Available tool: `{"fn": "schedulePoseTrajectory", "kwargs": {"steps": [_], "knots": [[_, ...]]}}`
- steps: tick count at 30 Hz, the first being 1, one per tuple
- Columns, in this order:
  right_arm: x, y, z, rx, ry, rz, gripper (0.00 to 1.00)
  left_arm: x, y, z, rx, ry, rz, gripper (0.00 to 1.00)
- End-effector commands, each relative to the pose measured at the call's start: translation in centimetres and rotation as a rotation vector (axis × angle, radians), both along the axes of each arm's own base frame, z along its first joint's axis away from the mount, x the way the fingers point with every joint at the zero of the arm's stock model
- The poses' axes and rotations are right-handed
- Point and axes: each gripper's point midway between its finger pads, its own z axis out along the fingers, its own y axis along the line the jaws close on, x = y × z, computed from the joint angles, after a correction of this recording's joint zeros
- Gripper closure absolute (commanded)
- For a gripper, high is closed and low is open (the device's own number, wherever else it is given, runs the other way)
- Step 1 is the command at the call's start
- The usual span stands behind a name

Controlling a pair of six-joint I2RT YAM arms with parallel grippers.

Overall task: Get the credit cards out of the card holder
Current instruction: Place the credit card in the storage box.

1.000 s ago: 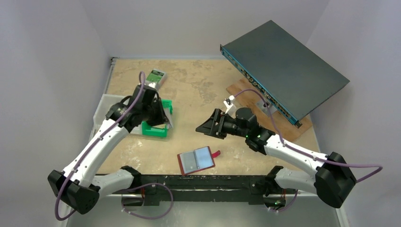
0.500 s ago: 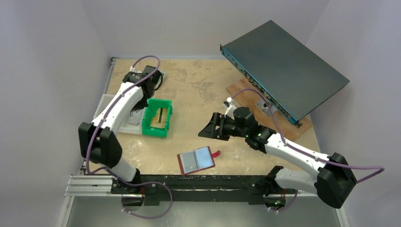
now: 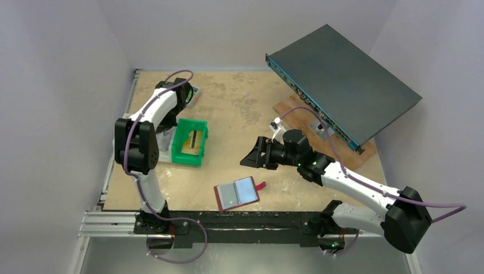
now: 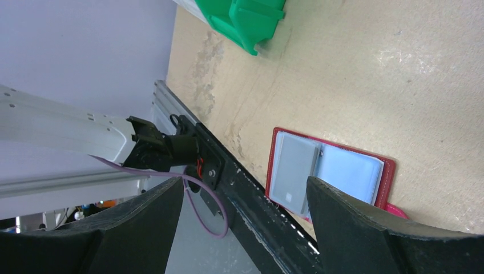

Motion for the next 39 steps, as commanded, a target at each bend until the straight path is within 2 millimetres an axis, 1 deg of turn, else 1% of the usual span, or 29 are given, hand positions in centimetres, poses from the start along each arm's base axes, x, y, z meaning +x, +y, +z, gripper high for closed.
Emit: {"fn": "schedulePoseTrajectory", "kwargs": {"steps": [1,5,10,14,21,26,28,32,36,39], "knots": [[0.6,0.0,1.5,0.016,-0.055,-0.014,0.21,1.7,-0.3,-0.8,-0.081,-0.021,-0.019,1.0],[0.7,0.1,1.5,0.017,-0.056,-0.015,0.21,2.0,-0.8,-1.9,-0.125,0.002,-0.014,1.0],[0.8,0.0,1.5,0.019,-0.057,-0.022,0.21,1.9,-0.5,-2.9,-0.144,0.035,0.013,1.0],[0.7,-0.1,1.4,0.016,-0.056,-0.025,0.21,1.7,-0.1,-3.2,-0.149,0.051,0.034,1.0],[0.7,-0.3,1.7,0.019,-0.063,-0.033,0.21,1.5,-0.3,-3.5,-0.18,0.065,0.04,0.95],[0.7,-0.4,1.9,0.022,-0.07,-0.035,0.21,1.4,-0.2,-2.7,-0.177,0.056,0.037,0.91],[0.5,-0.6,1.5,0.007,-0.058,-0.036,0.21,1.3,-0.3,-2.2,-0.18,0.05,0.036,0.9],[0.7,-0.8,1.5,-0.003,-0.062,-0.05,0.21,1.1,-0.4,-1.0,-0.193,0.018,0.03,0.88],[1.0,-1.1,1.2,-0.023,-0.067,-0.069,0.21,0.8,-1.0,0.2,-0.239,-0.018,0.023,0.88],[1.2,-1.2,0.5,-0.057,-0.061,-0.071,0.19,0.2,-2.2,1.7,-0.316,-0.074,0.007,0.87]]}}
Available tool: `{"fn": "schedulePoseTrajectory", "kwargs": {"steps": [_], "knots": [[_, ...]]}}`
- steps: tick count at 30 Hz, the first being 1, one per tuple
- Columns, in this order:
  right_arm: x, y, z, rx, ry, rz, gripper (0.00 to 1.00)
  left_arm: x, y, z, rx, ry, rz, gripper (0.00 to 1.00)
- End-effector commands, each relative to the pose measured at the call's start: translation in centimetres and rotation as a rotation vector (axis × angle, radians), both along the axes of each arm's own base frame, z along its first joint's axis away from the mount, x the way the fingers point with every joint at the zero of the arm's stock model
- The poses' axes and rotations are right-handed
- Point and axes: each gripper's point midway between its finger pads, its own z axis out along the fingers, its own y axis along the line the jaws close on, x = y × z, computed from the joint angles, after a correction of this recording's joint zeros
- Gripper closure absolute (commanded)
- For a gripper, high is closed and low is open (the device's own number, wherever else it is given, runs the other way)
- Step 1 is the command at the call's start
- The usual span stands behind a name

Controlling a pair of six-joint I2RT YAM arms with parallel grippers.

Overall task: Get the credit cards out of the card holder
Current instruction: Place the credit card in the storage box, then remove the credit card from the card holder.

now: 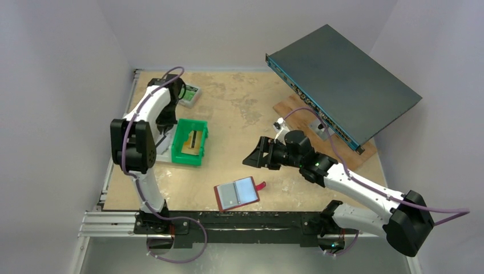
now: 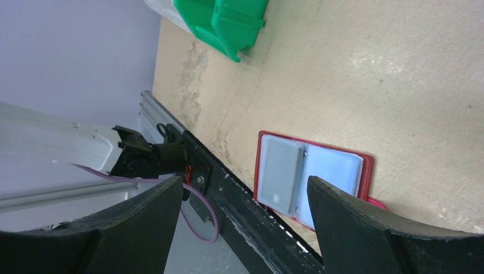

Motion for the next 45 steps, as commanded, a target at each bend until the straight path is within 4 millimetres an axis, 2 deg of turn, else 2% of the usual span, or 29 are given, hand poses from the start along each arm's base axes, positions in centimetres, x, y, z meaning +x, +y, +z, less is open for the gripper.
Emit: {"fn": "schedulePoseTrajectory", "kwargs": {"steps": [1,3,8,12,15,20,22,29,34,39,45], "knots": [[1.0,-0.3,0.3,-0.039,-0.045,-0.028,0.18,-0.4,-1.7,4.4,-0.125,-0.151,-0.013,0.86],[1.1,-0.6,-0.3,-0.069,-0.045,-0.035,0.16,-1.1,-3.0,5.2,-0.209,-0.194,-0.027,0.83],[1.2,-0.5,-2.0,-0.173,-0.052,-0.037,0.14,-3.9,-8.0,6.7,-0.453,-0.285,-0.105,0.63],[0.2,1.1,-3.0,-0.247,-0.072,-0.011,0.15,-6.9,-12.6,7.2,-0.654,-0.319,-0.18,0.55],[-0.9,2.8,-4.2,-0.304,-0.071,0.015,0.19,-9.2,-14.7,7.2,-0.719,-0.327,-0.216,0.54],[-2.9,5.4,-6.9,-0.402,-0.053,0.055,0.34,-12.5,-16.1,5.1,-0.784,-0.32,-0.193,0.54],[-3.7,6.2,-7.9,-0.447,-0.049,0.065,0.35,-13.8,-16.3,3.7,-0.811,-0.306,-0.178,0.54],[-5.2,8.2,-10.7,-0.549,-0.022,0.082,0.36,-16.2,-16.5,1.4,-0.852,-0.283,-0.167,0.54],[-5.3,8.8,-12.2,-0.621,-0.017,0.078,0.37,-16.9,-17.2,1.0,-0.89,-0.28,-0.161,0.55],[-5.0,8.4,-13.4,-0.692,-0.01,0.059,0.38,-17.4,-17.6,0.3,-0.89,-0.257,-0.169,0.55],[-5.1,8.0,-14.7,-0.738,0.009,0.06,0.45,-17.5,-17.9,-0.1,-0.891,-0.246,-0.169,0.55]]}}
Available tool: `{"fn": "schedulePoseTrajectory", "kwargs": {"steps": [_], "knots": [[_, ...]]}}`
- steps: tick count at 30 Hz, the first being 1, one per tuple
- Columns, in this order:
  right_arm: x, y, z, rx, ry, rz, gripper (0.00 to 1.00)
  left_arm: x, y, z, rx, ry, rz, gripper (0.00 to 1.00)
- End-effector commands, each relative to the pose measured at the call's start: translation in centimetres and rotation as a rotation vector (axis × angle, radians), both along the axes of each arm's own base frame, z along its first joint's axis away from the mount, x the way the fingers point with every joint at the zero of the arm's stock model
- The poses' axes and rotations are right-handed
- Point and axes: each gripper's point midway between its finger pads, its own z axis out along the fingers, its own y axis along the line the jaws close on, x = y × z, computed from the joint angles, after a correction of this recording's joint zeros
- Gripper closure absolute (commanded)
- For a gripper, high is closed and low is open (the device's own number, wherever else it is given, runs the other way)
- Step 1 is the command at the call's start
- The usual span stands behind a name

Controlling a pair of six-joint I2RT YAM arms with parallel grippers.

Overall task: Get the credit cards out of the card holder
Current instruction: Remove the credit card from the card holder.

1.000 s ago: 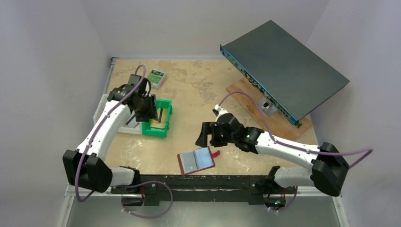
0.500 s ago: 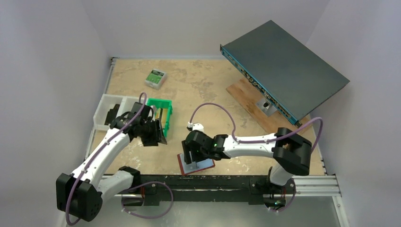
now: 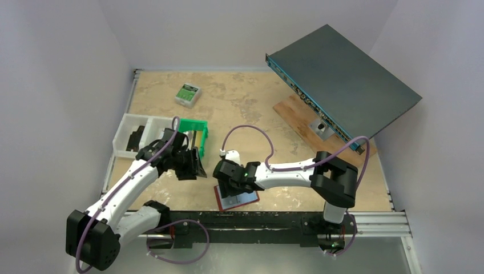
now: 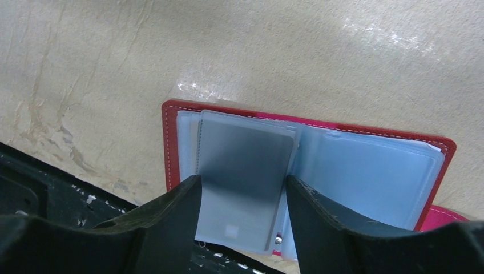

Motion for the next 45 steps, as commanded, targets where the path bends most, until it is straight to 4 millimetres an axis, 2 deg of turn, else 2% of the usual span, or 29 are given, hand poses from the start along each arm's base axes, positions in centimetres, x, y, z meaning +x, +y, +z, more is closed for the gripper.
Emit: {"fn": "schedulePoseTrajectory", "kwargs": {"steps": [1,9,11,15,19,24,29,33,41,45], "knots": [[0.4,-0.3,-0.6,-0.043,-0.014,-0.032,0.47,0.3,-0.8,0.1,-0.033,-0.014,0.0,0.55],[-0.7,-0.9,-2.3,-0.057,0.048,-0.028,0.65,-0.3,-1.7,-0.7,-0.032,0.011,-0.025,0.56],[-0.9,-1.0,-2.6,-0.049,0.059,-0.032,0.75,-0.6,-2.1,-0.9,-0.037,0.019,-0.035,0.57],[-1.1,-0.8,-2.8,-0.009,0.079,-0.039,0.88,-1.2,-3.3,-1.4,-0.055,0.038,-0.066,0.62],[-0.9,-0.8,-2.7,0.048,0.096,-0.053,0.93,-1.7,-5.1,-1.8,-0.084,0.058,-0.108,0.72],[-0.9,-1.0,-2.3,0.12,0.119,-0.066,0.94,-2.2,-6.9,-3.2,-0.101,0.092,-0.132,0.9],[-0.7,-0.8,-1.4,0.202,0.125,-0.074,0.94,-2.3,-8.2,-5.2,-0.095,0.131,-0.152,1.0],[-0.4,-0.7,-0.3,0.254,0.117,-0.079,0.89,-2.2,-8.1,-6.7,-0.054,0.154,-0.146,1.0],[0.2,-0.6,2.7,0.326,0.064,-0.082,0.7,-2.3,-7.4,-8.6,0.022,0.177,-0.144,1.0],[0.5,-0.7,3.7,0.332,0.044,-0.084,0.68,-2.2,-7.3,-8.8,0.031,0.178,-0.149,1.0]]}}
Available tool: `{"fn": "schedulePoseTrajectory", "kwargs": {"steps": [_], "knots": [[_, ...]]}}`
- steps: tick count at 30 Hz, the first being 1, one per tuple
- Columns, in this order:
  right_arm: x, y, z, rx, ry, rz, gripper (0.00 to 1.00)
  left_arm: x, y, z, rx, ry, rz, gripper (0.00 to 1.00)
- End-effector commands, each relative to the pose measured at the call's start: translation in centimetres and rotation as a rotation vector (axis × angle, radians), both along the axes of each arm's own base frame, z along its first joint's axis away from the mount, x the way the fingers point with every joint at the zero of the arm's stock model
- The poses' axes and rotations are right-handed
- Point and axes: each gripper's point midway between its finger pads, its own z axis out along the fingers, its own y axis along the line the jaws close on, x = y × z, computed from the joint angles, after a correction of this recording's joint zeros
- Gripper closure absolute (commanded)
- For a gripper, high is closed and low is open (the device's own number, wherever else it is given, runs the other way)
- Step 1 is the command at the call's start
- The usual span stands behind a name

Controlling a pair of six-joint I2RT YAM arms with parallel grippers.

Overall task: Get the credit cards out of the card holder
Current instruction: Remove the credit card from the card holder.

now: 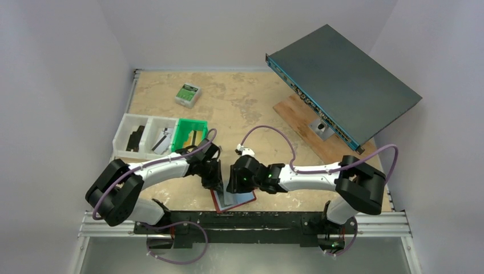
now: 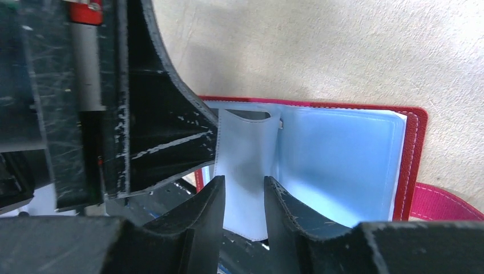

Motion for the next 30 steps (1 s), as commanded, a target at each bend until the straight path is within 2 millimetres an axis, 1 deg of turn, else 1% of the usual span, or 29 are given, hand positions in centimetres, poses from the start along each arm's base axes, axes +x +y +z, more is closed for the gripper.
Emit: {"fn": "schedulePoseTrajectory", "kwargs": {"steps": [1,5,9,14,17,21,25,30], "knots": [[1.0,-0.3,1.7,0.009,-0.046,-0.028,0.68,0.5,0.8,-1.4,0.071,-0.03,-0.001,1.0],[1.2,-0.6,1.8,-0.01,-0.057,-0.038,0.68,0.6,0.5,-0.7,0.061,-0.043,-0.013,1.0],[1.4,-1.2,2.2,-0.026,-0.067,-0.057,0.69,0.8,-0.4,1.1,0.033,-0.073,-0.036,1.0],[2.1,-2.6,3.8,-0.042,-0.107,-0.113,0.68,1.0,-2.0,2.8,-0.008,-0.097,-0.082,1.0],[2.3,-3.6,4.5,-0.047,-0.123,-0.151,0.66,1.0,-3.2,3.0,-0.026,-0.092,-0.109,1.0],[2.5,-5.0,4.8,-0.067,-0.135,-0.193,0.65,1.3,-5.0,3.0,-0.048,-0.082,-0.135,1.0],[2.4,-6.0,4.9,-0.067,-0.138,-0.212,0.64,1.7,-6.8,2.4,-0.058,-0.062,-0.151,1.0],[2.2,-6.6,4.8,-0.083,-0.135,-0.214,0.64,2.2,-7.8,1.1,-0.052,-0.035,-0.154,1.0]]}}
